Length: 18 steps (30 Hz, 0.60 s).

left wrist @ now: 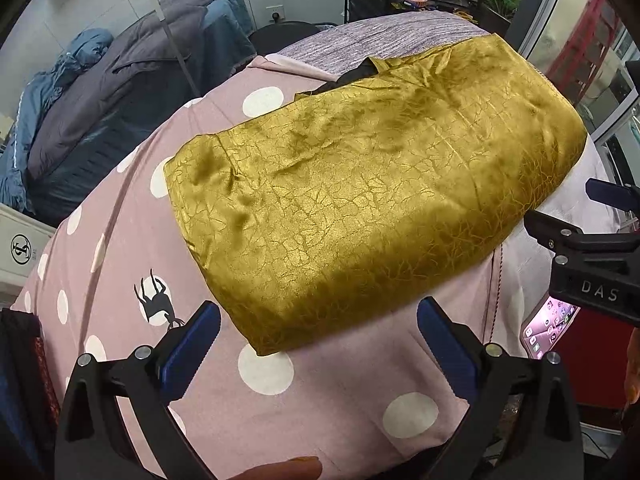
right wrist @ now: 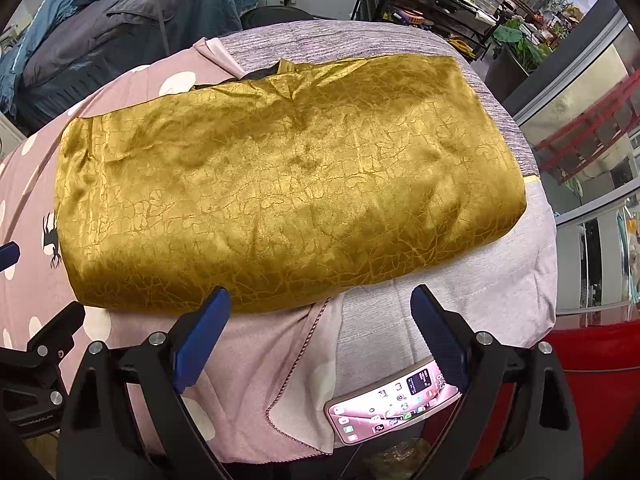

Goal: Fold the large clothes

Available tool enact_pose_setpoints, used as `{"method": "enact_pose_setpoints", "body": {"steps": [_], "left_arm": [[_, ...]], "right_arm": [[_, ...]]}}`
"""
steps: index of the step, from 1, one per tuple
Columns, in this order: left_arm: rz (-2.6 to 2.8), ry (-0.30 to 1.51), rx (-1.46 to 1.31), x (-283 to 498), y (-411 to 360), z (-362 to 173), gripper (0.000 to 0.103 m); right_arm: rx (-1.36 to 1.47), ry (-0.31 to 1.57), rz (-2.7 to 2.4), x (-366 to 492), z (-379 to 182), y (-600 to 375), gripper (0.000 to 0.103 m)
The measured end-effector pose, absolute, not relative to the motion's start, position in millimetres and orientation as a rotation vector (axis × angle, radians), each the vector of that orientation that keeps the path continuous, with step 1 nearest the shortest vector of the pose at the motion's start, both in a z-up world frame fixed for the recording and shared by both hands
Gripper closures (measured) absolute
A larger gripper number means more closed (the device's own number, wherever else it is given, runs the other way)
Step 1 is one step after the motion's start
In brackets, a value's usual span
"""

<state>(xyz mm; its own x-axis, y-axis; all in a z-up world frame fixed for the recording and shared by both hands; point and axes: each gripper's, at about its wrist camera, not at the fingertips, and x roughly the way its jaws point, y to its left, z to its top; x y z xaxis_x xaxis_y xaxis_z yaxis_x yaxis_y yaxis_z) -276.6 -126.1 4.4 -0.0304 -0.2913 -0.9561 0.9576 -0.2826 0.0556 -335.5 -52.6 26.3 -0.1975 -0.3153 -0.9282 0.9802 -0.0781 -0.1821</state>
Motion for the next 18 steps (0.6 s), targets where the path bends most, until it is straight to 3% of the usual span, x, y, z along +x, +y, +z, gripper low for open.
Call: {"method": "enact_pose_setpoints", "body": {"steps": [18], "left_arm": [[-1.532, 0.808, 1.216, -279.7, -127.0, 1.8, 0.006]], "right_arm": [[0.895, 1.077, -1.517, -333.1, 26.7, -52.5, 0.013]]}}
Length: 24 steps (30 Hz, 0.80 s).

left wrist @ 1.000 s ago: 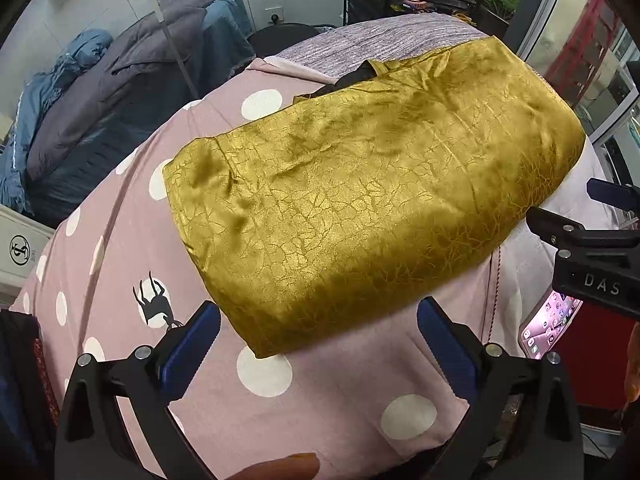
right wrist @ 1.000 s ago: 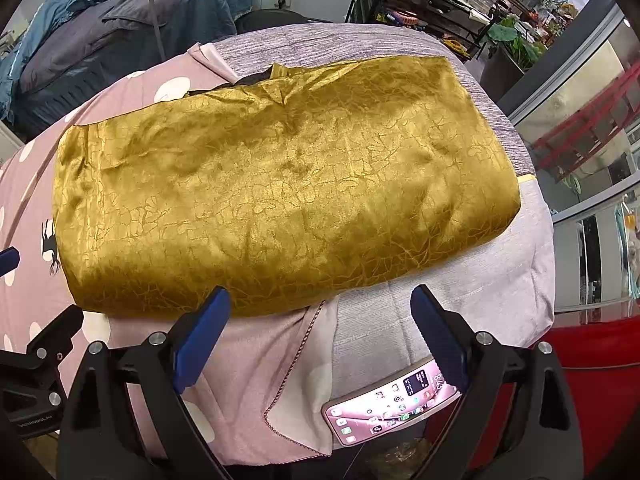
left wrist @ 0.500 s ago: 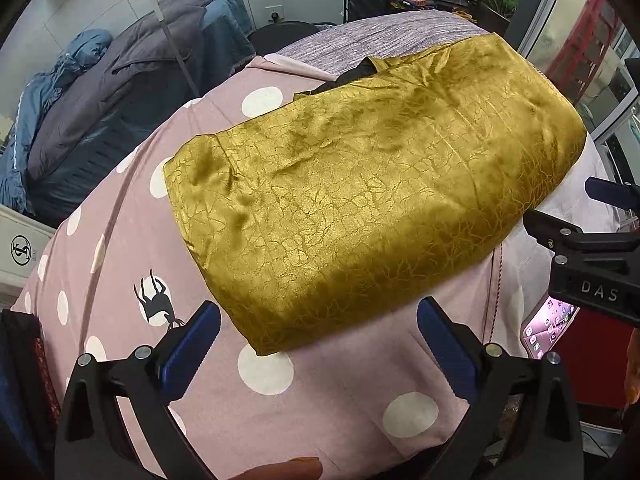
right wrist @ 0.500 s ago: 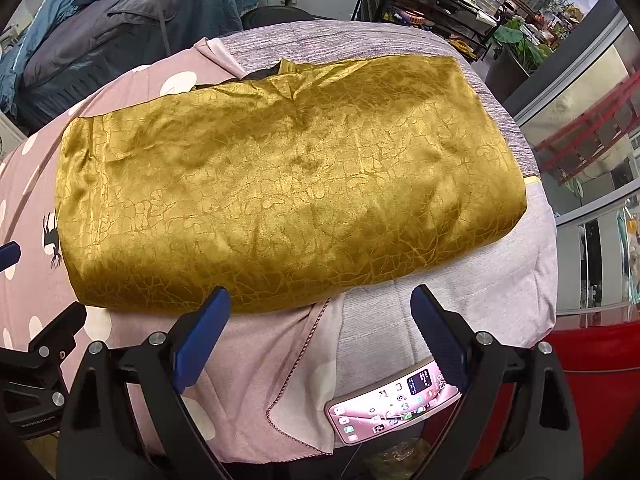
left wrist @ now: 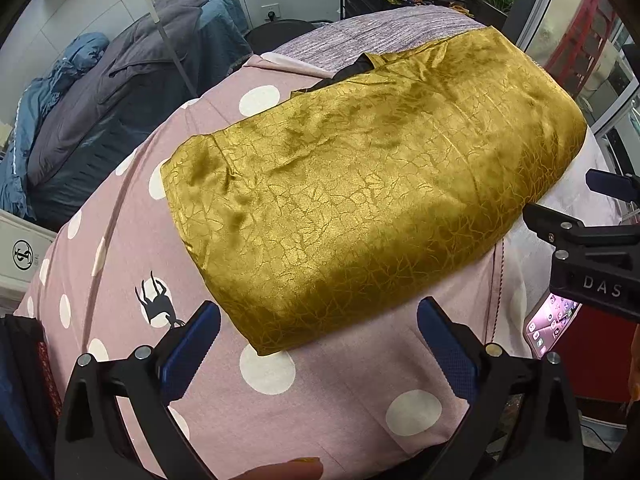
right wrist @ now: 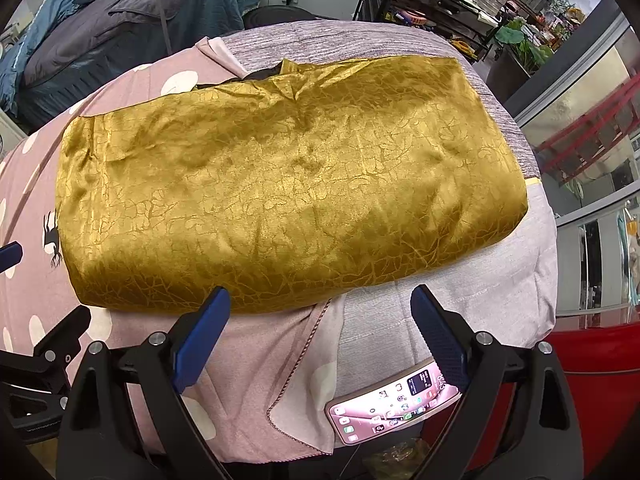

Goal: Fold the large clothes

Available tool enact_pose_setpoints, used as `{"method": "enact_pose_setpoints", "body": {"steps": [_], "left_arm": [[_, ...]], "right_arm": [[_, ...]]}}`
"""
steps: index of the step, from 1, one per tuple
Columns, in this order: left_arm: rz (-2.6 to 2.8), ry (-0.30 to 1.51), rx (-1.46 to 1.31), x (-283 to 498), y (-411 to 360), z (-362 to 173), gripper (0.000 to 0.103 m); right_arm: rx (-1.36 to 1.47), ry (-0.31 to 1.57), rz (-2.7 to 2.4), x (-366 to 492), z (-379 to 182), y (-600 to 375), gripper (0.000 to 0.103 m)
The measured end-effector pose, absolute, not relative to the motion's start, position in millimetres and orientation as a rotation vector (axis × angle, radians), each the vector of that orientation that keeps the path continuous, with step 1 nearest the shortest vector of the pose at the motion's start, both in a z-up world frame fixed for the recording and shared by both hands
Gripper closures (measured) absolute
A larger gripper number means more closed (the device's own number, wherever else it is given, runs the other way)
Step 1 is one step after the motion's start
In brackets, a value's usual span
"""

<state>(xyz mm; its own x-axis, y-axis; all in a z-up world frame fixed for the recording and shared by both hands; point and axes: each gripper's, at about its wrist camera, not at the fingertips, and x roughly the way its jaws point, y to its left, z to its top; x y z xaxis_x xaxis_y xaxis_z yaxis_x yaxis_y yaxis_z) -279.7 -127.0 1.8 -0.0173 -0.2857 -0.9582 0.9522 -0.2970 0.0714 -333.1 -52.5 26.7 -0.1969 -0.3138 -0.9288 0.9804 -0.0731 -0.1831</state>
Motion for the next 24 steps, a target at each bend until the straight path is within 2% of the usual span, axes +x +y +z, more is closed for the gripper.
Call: {"method": "enact_pose_setpoints", "body": {"steps": [13, 24], "left_arm": [[-1.567, 0.744, 1.113, -276.1, -123.8, 13.1, 0.006], [-1.531, 0.765, 1.183, -277.6, -125.2, 4.1, 0.006]], "right_arm": [[0.896, 1.076, -1.521, -330.7, 27.1, -54.0, 0.013], [0.902, 1.075, -1.518, -332.1, 25.3, -54.4, 0.013]]}}
